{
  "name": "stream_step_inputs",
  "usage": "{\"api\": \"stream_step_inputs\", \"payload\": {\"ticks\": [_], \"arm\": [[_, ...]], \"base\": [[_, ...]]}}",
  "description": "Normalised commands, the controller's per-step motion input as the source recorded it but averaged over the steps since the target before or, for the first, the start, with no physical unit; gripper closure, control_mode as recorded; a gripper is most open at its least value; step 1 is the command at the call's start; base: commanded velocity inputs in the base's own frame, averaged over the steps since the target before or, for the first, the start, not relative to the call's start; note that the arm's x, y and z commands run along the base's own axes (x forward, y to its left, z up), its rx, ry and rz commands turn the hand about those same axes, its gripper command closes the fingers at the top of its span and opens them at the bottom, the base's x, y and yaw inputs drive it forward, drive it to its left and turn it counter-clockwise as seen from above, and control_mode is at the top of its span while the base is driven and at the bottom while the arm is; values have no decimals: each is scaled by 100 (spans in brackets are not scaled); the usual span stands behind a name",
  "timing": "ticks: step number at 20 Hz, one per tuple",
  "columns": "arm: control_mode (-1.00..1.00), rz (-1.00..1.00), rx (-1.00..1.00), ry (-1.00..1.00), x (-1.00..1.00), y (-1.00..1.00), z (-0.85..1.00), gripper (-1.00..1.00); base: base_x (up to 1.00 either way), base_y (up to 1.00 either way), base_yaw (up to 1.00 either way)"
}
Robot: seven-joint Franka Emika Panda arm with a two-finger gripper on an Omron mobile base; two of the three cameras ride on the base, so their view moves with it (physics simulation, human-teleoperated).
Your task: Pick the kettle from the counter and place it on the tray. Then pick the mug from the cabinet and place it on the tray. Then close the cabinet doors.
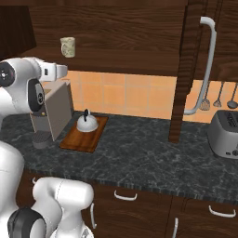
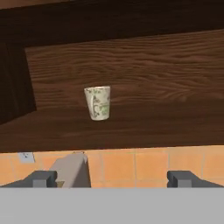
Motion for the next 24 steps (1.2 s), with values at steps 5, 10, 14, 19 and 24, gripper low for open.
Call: {"api": "stream_step_inputs", "payload": {"ticks": [5,10,14,19,24], "arm": [[-100,-1,0,-2,11,7,4,-100],[-100,-4,0,-1,48,31,28,-100],[-100,-11,-2,0,70,40,13,-100],[-100,-13,0,0,74,19,0,-100],[-100,-9,0,0,68,19,0,-100]], "base": [[0,0,0],[0,0,0],[0,0,0],[0,0,0],[0,0,0]]}}
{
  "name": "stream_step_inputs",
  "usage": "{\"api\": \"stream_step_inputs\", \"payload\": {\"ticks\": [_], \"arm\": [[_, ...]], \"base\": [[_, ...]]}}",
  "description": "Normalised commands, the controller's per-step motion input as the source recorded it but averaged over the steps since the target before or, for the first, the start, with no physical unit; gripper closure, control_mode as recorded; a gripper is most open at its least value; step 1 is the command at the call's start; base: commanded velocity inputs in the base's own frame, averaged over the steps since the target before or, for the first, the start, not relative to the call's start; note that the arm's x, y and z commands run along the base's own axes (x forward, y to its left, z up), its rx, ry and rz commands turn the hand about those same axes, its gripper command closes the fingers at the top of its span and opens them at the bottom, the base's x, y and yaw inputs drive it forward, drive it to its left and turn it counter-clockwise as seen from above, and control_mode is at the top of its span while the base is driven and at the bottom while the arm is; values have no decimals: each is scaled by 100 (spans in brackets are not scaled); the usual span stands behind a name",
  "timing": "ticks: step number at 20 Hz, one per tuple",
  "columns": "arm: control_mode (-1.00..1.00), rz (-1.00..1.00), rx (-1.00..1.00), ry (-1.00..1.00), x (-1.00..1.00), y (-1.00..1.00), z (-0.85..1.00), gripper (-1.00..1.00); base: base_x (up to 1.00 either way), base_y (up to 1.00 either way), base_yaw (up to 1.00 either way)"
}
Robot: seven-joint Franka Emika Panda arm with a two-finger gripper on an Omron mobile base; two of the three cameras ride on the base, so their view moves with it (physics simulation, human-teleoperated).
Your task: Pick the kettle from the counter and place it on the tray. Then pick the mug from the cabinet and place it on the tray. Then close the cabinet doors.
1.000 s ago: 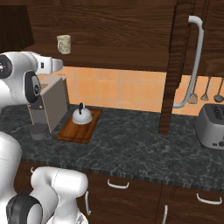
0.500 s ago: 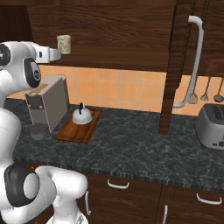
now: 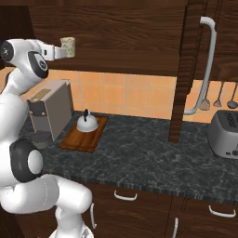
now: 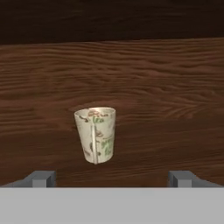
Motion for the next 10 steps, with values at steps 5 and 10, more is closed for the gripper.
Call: {"api": "stream_step_inputs", "payload": {"ticks": [5,10], "arm": [[-100,-7,-1,0,66,17,-2,-100],[-100,1,-3,0,63,1,-29,-100]], "base": [[0,0,0],[0,0,0]]}}
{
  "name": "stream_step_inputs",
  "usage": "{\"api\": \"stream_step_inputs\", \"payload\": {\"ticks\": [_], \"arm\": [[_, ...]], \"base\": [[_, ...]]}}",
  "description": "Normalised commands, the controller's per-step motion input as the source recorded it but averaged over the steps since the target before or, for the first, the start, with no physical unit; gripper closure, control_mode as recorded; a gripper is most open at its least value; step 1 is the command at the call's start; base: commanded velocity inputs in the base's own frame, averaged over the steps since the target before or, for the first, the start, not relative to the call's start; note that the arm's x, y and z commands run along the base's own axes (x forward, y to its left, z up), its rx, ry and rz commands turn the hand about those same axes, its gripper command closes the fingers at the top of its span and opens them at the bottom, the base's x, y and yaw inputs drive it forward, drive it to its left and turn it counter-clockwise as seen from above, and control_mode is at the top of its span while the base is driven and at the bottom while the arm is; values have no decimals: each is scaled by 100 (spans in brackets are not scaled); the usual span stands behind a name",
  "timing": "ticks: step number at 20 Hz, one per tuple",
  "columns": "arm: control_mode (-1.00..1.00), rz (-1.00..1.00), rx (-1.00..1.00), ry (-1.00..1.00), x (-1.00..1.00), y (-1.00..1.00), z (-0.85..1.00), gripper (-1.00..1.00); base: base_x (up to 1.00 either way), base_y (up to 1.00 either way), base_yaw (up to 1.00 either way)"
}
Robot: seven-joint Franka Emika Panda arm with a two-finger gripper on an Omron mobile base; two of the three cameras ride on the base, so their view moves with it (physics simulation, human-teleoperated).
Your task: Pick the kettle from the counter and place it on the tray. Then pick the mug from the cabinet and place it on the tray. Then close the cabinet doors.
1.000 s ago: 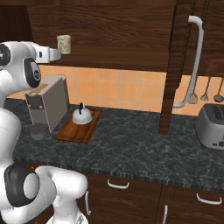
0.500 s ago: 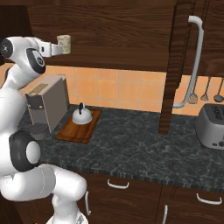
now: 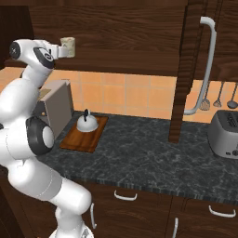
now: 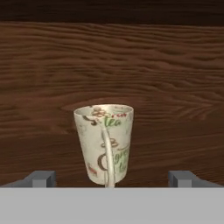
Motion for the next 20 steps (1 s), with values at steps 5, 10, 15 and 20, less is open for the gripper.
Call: {"api": "stream_step_inputs", "payload": {"ticks": [5,10,15,20], "arm": [[-100,8,0,0,40,-5,-8,-100],[-100,10,0,0,35,-10,0,-100],[-100,9,2,0,14,-19,0,-100],[-100,2,0,-5,0,0,-1,100]], "base": [[0,0,0],[0,0,0],[0,0,0],[0,0,0]]}}
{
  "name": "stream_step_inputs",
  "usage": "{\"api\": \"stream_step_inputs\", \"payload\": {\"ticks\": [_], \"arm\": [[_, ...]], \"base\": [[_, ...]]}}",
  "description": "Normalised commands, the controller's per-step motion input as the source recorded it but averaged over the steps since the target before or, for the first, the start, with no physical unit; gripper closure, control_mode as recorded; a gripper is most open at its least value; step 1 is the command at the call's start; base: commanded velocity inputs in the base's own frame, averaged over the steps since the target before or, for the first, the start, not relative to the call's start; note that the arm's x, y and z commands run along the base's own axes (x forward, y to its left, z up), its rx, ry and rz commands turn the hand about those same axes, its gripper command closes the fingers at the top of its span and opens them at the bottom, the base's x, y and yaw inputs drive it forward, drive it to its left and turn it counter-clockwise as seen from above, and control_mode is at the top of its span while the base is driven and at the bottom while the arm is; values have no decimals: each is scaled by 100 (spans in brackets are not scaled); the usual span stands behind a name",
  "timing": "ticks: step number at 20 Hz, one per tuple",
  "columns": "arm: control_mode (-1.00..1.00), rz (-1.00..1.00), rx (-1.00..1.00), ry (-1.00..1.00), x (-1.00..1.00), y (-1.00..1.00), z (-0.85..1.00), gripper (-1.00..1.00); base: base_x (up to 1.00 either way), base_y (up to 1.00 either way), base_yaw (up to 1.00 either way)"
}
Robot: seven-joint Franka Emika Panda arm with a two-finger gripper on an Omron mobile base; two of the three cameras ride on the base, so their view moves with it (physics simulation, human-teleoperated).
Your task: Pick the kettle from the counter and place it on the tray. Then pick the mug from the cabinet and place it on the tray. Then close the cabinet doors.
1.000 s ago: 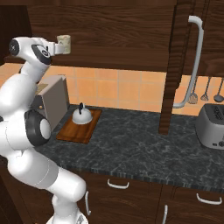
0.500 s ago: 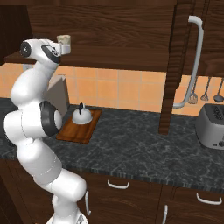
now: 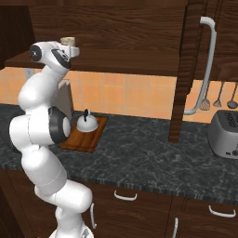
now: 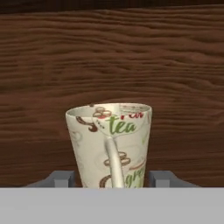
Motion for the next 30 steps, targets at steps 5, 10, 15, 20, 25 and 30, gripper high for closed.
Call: {"api": "stream_step_inputs", "payload": {"ticks": [5,10,15,20,25,30], "arm": [[-100,0,0,-6,-2,0,0,100],[-100,0,0,0,0,0,0,100],[-100,0,0,0,-5,0,-2,100],[-100,0,0,-5,-65,-5,-2,100],[-100,3,0,0,-98,-3,9,100],[-100,9,0,0,-96,-21,30,100]], "base": [[0,0,0],[0,0,0],[0,0,0],[0,0,0],[0,0,0],[0,0,0]]}}
